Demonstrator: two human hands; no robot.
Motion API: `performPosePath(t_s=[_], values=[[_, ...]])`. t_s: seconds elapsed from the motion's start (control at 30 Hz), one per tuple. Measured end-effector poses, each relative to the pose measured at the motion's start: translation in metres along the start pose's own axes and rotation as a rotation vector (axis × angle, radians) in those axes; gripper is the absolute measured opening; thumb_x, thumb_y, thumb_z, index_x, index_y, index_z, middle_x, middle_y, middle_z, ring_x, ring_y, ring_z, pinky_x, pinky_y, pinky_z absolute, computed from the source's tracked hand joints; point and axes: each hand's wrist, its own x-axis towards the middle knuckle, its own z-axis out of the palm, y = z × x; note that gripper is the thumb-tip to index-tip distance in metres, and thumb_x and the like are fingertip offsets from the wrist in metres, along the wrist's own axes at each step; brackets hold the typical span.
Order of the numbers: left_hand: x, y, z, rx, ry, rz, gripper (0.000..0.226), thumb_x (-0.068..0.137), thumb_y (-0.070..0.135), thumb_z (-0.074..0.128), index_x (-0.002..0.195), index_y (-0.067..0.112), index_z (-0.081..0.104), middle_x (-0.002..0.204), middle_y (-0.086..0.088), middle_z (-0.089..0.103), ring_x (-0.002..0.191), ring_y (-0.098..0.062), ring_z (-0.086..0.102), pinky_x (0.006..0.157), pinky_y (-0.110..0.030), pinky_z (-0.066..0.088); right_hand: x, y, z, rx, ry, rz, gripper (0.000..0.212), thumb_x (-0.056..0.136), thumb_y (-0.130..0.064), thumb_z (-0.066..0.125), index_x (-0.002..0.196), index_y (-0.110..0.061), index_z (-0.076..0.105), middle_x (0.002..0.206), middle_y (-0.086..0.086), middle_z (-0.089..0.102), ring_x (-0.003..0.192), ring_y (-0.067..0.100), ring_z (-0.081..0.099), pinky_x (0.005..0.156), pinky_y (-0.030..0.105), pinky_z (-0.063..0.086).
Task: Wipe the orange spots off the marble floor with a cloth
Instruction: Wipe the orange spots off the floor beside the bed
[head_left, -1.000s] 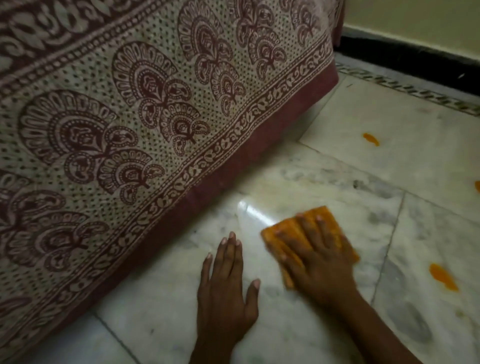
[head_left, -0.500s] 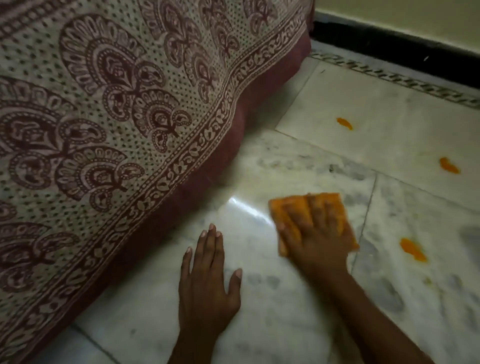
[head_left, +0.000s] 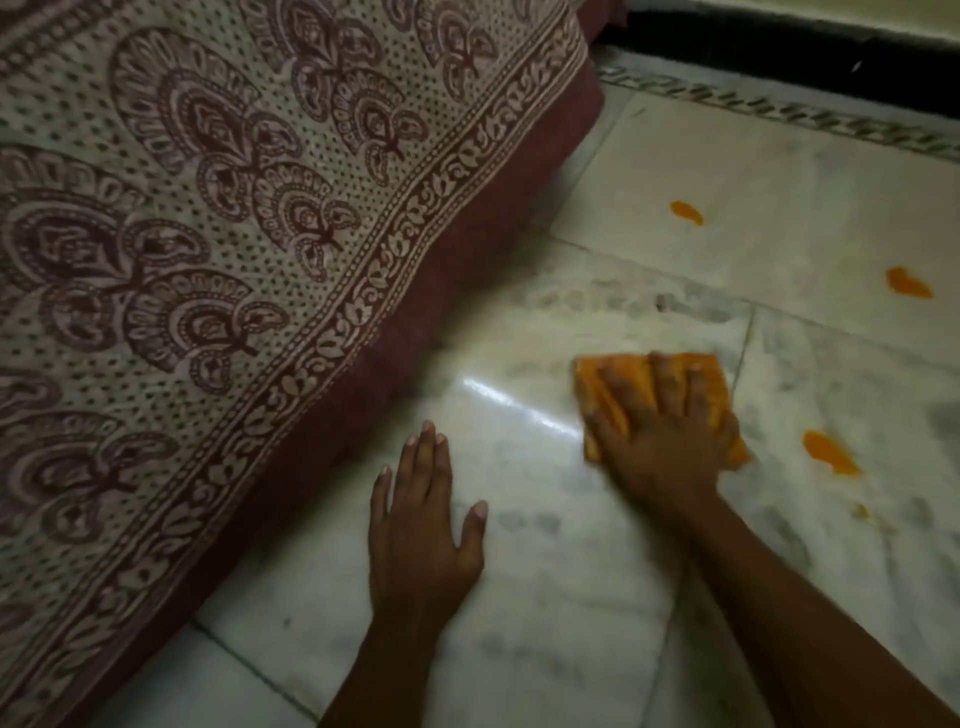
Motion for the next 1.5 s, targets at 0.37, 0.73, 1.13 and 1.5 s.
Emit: performPosePath(t_s=[0.37,0.73,1.13,1.5], values=[[0.0,0.001,-0.004,-0.004,-0.036,-0.011,0.079,0.095,0.055,0.04,0.163,0.019,0.023,0.174,0.005,0.009,0.159,-0.012,0.011,0.127,-0.044,0.018,-0.035,-0.013,0.015,-0.039,0.01,-0.337,0.056,0.095,-0.078,0.032,0.148,-0.063,0.04,0.172,-0.008,0.024,0.159,0.029,0.02,0.118,0.062,0.019],[0.004,0.009,-0.014,0.057,-0.081,-0.022,0.081,0.09,0.048,0.051,0.158,0.008,0.035,0.17,-0.009,0.026,0.154,-0.027,0.032,0.12,-0.053,0.029,0.029,-0.058,0.002,0.064,-0.166,0.048,0.057,0.099,-0.074,0.028,0.154,-0.064,0.019,0.176,-0.003,0.002,0.16,0.039,-0.005,0.119,0.074,0.001],[0.207,0.052,0.029,-0.132,-0.086,0.212,0.075,0.097,0.049,0.032,0.159,0.006,0.032,0.166,-0.016,0.032,0.153,-0.033,0.032,0.126,-0.046,0.024,0.098,-0.04,0.021,0.072,0.216,0.217,0.053,0.094,-0.069,0.04,0.142,-0.053,0.054,0.166,0.004,0.039,0.156,0.043,0.024,0.116,0.074,0.015],[0.214,0.056,0.043,-0.156,-0.044,0.186,0.071,0.097,0.048,0.034,0.161,0.017,0.028,0.17,-0.002,0.025,0.157,-0.02,0.024,0.126,-0.047,0.025,0.19,-0.009,0.003,0.112,0.17,0.456,0.062,0.094,-0.073,0.022,0.153,-0.057,0.036,0.173,0.002,0.022,0.159,0.04,0.009,0.12,0.072,0.005]])
